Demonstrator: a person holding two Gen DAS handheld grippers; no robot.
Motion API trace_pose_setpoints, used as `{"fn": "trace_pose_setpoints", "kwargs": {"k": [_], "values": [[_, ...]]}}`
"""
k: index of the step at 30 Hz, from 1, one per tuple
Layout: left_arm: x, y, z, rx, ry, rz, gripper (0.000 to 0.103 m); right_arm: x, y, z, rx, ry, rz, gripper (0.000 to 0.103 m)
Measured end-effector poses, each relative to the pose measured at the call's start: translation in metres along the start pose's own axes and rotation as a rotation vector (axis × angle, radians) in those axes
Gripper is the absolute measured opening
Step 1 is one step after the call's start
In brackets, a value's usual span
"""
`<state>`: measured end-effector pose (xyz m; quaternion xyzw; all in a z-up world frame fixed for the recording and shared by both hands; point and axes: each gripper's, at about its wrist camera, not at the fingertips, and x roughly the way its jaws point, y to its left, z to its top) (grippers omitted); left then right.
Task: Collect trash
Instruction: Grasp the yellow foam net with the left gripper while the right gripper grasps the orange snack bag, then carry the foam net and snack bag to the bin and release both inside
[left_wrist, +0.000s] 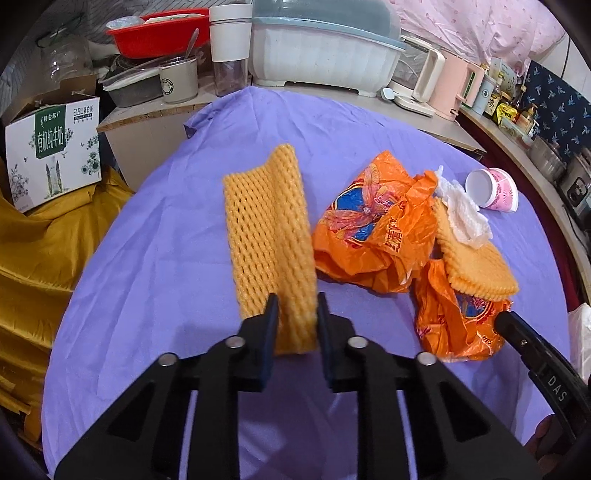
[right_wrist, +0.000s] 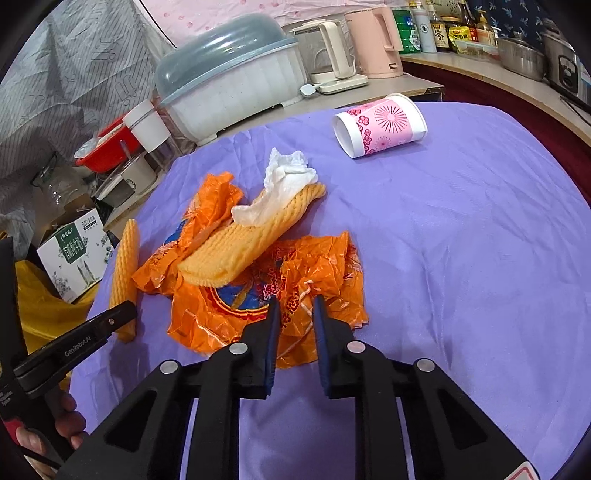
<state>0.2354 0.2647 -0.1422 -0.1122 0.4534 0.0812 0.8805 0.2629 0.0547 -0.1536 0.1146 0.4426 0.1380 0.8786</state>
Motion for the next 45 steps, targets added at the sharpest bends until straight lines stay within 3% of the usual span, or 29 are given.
{"fn": "trace_pose_setpoints", "kwargs": {"k": [2,3,14,22,34,45], "values": [[-0.005,-0.002,-0.001,0.005,-0.011,0.004,0.013,-0.006,0.001,0.0,-0.003,-0.008,0.0,0.013],[-0.009,-0.003,-0.002,0.009,-0.017,0.006,0.012,-0.01,0.001,-0.001,-0.005,-0.014,0.0,0.003],[-0.055,-0.015,-0.016,0.01,-0.054,-0.033,0.011,-0.069,-0.015,-0.008,-0.001,-0.091,-0.024,0.003],[-0.099,-0.047,-0.03,0.058,-0.093,-0.104,0.011,-0.128,-0.034,-0.011,0.012,-0.184,-0.055,0.003],[-0.145,-0.146,-0.054,0.21,-0.12,-0.251,0.011,-0.211,-0.097,-0.016,0.099,-0.316,-0.136,0.002],[-0.173,-0.256,-0.085,0.376,-0.125,-0.378,0.011,-0.285,-0.181,-0.027,0.202,-0.416,-0.248,0.002]]}}
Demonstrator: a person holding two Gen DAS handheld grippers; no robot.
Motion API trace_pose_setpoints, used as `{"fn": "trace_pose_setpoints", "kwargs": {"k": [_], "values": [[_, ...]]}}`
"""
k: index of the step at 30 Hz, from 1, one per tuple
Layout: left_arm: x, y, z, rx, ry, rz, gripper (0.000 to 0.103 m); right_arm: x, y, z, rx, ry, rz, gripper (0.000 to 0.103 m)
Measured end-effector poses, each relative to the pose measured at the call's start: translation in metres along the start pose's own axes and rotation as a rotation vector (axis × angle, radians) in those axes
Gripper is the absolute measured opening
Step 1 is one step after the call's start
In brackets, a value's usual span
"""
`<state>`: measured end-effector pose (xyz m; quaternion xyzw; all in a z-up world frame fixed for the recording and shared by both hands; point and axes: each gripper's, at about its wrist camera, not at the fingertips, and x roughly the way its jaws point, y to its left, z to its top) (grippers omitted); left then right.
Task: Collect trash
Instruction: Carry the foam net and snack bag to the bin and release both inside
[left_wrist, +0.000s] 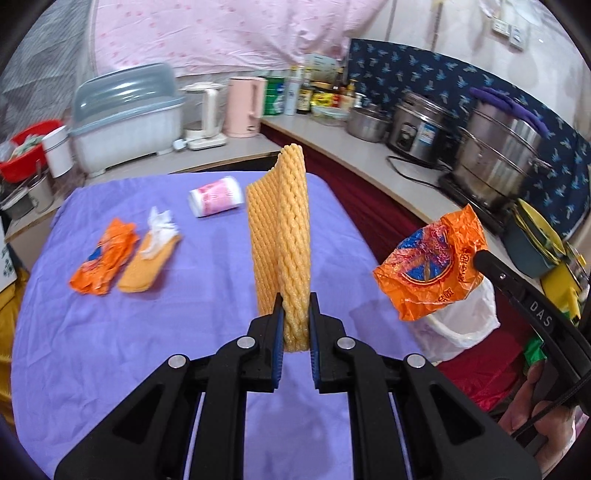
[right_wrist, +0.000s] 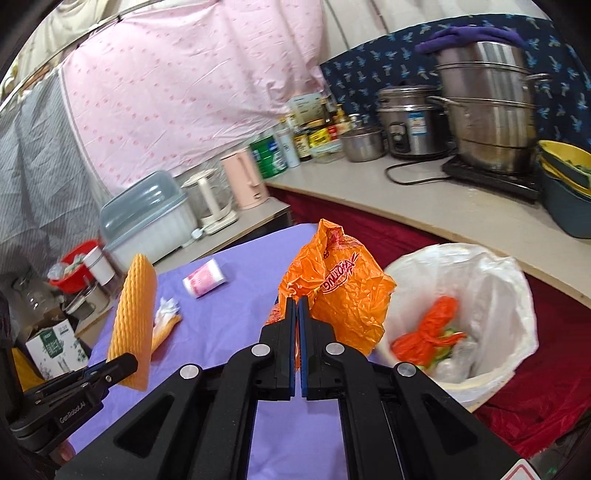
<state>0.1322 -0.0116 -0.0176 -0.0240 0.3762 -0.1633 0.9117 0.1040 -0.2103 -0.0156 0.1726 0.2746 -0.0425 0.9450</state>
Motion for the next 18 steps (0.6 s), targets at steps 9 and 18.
{"fn": "trace_pose_setpoints", "kwargs": {"k": [9,18], "values": [[0.027,-0.096,0.004,0.122,0.033,-0.117,0.011,-0.024,-0.082,0.014,0.073,-0.045,-0.11,0.002],[0.063,-0.168,0.0,0.235,0.105,-0.222,0.011,-0.026,-0.142,0.019,0.111,-0.05,-0.192,0.002]]}}
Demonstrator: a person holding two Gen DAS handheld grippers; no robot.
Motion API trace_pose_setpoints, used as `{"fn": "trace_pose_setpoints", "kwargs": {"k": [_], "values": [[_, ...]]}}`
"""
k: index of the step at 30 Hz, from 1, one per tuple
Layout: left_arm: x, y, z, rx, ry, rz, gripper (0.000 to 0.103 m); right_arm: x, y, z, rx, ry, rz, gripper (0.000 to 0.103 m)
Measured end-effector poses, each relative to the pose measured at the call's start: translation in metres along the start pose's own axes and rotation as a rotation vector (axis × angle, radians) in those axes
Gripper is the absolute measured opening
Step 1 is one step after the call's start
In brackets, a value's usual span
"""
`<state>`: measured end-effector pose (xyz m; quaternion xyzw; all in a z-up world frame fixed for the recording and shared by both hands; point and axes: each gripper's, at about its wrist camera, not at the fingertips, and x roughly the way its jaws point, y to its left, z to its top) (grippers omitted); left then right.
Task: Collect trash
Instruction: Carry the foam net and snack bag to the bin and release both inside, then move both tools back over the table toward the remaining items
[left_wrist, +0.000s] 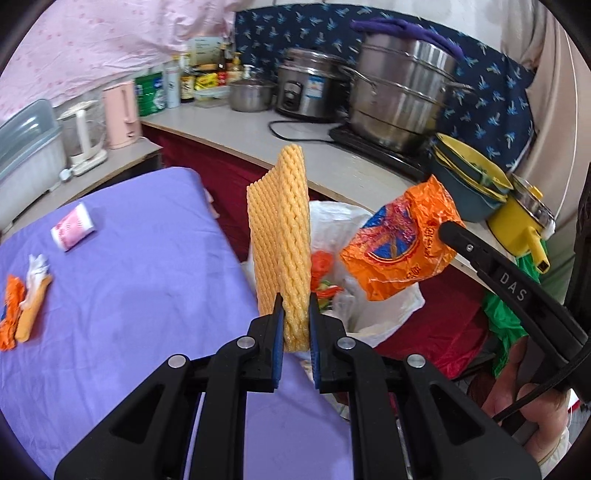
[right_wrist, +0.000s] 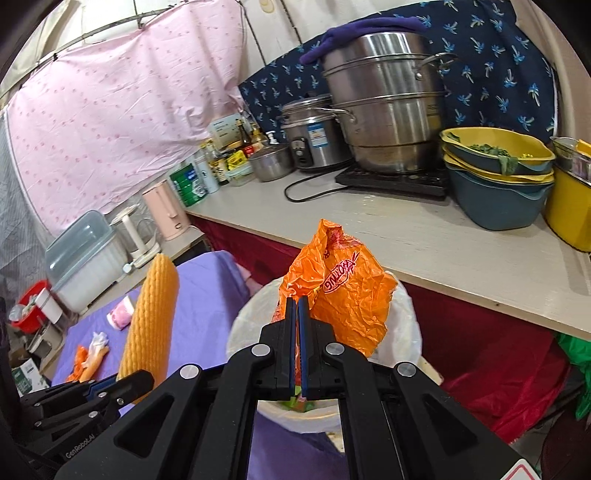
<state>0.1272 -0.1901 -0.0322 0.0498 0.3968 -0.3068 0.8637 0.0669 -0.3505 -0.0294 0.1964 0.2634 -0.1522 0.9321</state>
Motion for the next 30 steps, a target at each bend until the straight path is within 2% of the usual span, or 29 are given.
{"fn": "trace_pose_setpoints", "kwargs": {"k": [8,18,20,22,23,25,30], "values": [[0.049,-0.026,0.01,0.06,0.076,-0.042,0.011,0.023,-0.022,-0.005,0.023,0.039,-0.037,0.002],[0.074,-0.028,0.014,0.056,0.112,-0.053,0.012,0.042,-0.029,-0.004,0.032,0.063,-0.051,0.003],[0.076,-0.026,0.014,0.059,0.116,-0.045,0.017,0.046,-0.031,-0.005,0.045,0.071,-0.045,0.006],[0.078,-0.024,0.015,0.053,0.114,-0.036,0.034,0.047,-0.031,-0.005,0.062,0.066,-0.04,0.012],[0.077,-0.023,0.015,0.047,0.109,-0.032,0.038,0.047,-0.032,-0.006,0.071,0.066,-0.039,0.015],[0.075,-0.02,0.016,0.039,0.096,-0.021,0.05,0.046,-0.033,-0.006,0.082,0.054,-0.041,0.029],[0.07,-0.016,0.018,0.03,0.081,-0.014,0.052,0.041,-0.027,-0.004,0.073,0.044,-0.042,0.031]]}}
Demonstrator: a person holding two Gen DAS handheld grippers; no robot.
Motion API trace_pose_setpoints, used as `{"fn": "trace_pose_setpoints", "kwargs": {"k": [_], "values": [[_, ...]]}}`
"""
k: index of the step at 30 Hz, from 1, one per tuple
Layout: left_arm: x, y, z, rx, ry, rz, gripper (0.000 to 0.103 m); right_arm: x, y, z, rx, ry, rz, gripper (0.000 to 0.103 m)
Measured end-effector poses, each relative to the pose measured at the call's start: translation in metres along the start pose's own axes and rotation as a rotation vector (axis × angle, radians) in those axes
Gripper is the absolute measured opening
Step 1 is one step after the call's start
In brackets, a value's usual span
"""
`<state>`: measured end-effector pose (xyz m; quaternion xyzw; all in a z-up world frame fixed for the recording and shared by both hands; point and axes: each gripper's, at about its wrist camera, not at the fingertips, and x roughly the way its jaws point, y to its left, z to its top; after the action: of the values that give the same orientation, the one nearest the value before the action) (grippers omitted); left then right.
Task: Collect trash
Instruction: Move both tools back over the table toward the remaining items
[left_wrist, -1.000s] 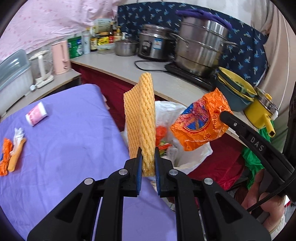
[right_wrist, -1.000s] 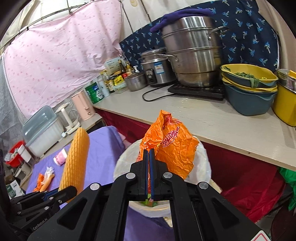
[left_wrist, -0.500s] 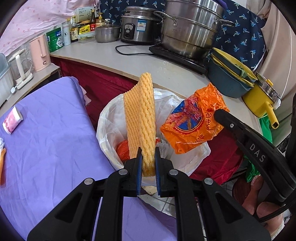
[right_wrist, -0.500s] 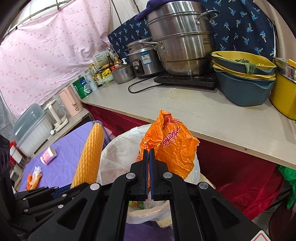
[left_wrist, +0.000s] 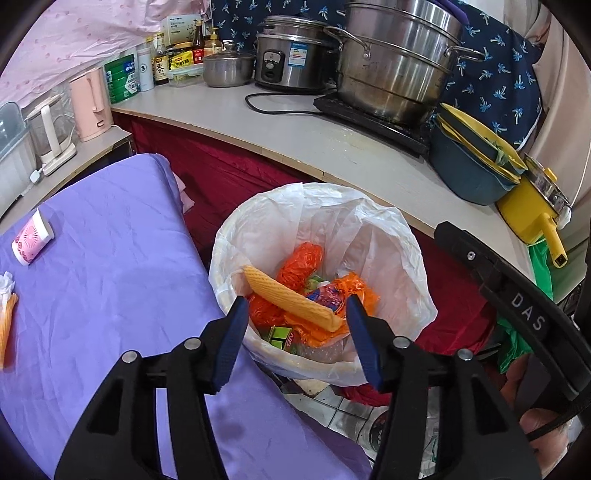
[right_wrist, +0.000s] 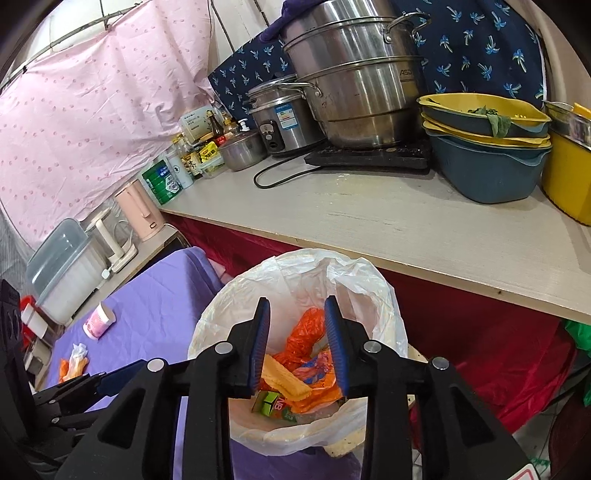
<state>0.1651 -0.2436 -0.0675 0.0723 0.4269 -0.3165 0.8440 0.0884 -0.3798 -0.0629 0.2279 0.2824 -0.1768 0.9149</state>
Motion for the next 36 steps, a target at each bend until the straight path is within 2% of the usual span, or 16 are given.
{"fn": "trace_pose_setpoints", "kwargs": {"k": [4,13,20,29,36], "values": [[-0.005,0.004,-0.001,-0.008,-0.018,0.015,0.062,-0.005,0.005,0.0,-0.005,-0.008,0.004,0.035],[-0.022,0.02,-0.004,-0.036,-0.042,0.031,0.062,-0.018,0.023,-0.002,-0.032,-0.02,0.02,0.042],[-0.039,0.038,-0.009,-0.068,-0.061,0.054,0.062,-0.023,0.047,-0.006,-0.058,-0.019,0.047,0.043],[-0.072,0.09,-0.023,-0.153,-0.102,0.114,0.062,-0.026,0.1,-0.019,-0.108,-0.007,0.114,0.043],[-0.103,0.156,-0.043,-0.272,-0.133,0.19,0.063,-0.02,0.154,-0.039,-0.168,0.028,0.183,0.044]]}}
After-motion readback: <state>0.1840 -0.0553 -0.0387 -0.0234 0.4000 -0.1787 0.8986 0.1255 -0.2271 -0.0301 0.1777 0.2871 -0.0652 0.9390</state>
